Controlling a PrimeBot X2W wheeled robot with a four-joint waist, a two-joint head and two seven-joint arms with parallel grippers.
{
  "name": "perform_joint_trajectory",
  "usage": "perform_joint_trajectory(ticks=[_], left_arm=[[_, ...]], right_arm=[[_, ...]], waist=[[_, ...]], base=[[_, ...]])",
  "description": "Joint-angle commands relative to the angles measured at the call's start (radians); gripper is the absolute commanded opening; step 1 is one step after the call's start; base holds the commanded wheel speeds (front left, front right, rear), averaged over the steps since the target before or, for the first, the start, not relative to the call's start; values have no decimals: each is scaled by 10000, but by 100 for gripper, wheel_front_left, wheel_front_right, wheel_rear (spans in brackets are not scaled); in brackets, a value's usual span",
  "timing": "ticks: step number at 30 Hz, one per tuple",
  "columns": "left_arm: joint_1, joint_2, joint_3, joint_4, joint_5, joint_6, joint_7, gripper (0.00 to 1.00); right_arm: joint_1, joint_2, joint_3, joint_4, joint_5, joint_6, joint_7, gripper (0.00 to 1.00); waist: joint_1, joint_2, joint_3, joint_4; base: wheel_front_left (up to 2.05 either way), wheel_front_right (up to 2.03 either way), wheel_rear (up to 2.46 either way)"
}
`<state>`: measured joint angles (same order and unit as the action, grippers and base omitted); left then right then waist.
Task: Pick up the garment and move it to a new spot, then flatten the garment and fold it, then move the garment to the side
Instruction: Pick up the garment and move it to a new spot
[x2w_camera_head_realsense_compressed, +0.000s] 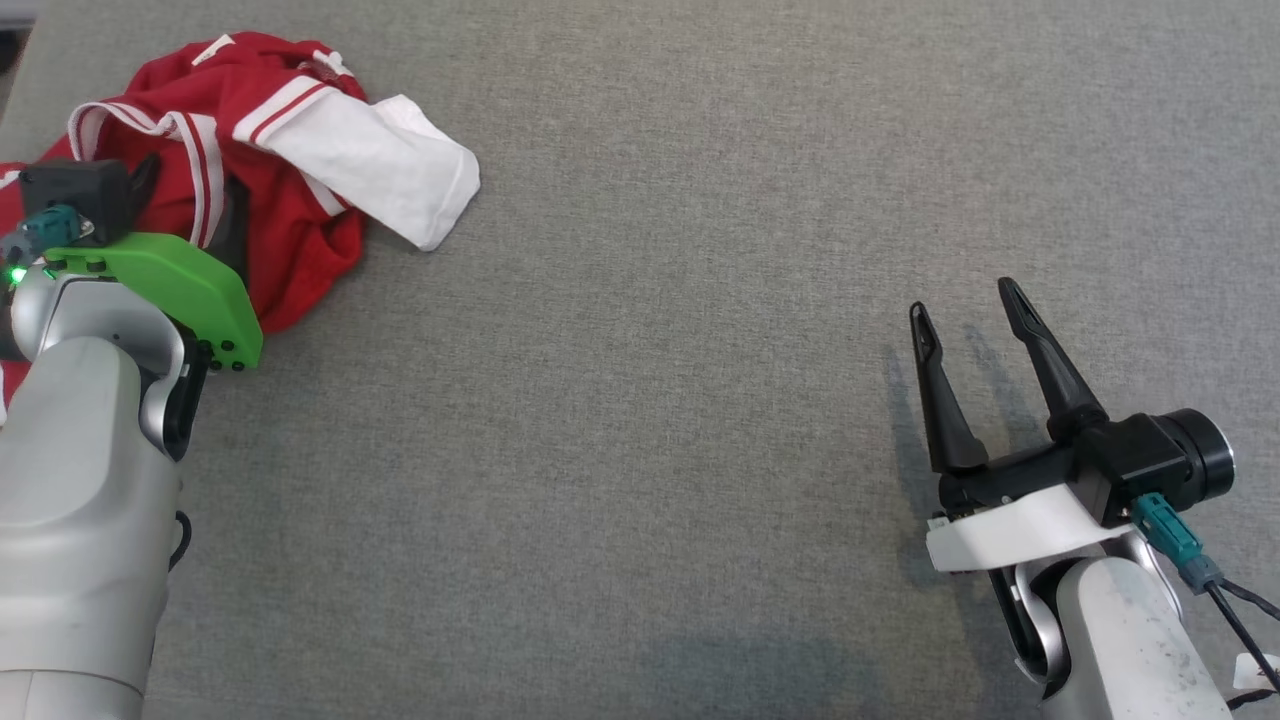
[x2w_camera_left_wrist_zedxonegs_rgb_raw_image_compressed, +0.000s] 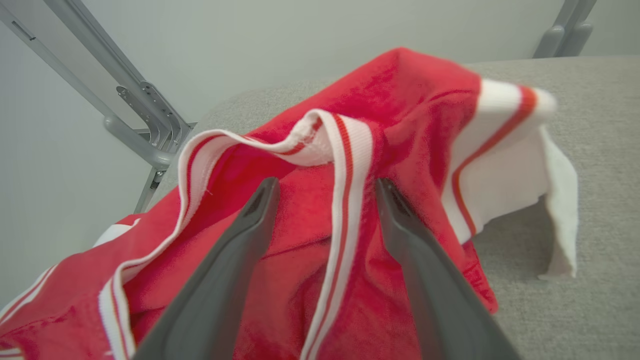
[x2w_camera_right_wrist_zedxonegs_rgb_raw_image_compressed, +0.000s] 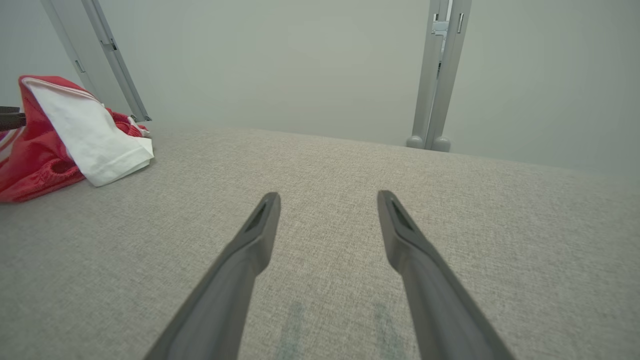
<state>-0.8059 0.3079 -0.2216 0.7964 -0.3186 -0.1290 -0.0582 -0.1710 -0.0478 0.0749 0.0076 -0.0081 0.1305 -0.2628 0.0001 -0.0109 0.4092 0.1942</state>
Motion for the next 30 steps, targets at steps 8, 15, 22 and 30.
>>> perform_joint_trajectory(ticks=[8,15,22,30], left_arm=[[-459,118,-350,658,-973,-17,-147,42],[-387,100,-1016,499,-1835,-19,-402,0],[-614,469,-1715,125,-2452,-19,-1077,0],[-848,922,-2420,-567,-2871,-19,-1390,0]], right_arm=[[-218,-46,60,9,-6,4,-32,100],[-225,-46,48,47,102,4,-32,100],[-198,-46,3,72,183,4,-32,100],[-39,-46,-86,140,366,4,-32,100]], waist=[[-1,109,413,-483],[-1,109,281,-481],[-1,109,85,-378],[-1,109,-355,-221]], base=[[0,0,0],[0,0,0],[0,0,0],[0,0,0]])
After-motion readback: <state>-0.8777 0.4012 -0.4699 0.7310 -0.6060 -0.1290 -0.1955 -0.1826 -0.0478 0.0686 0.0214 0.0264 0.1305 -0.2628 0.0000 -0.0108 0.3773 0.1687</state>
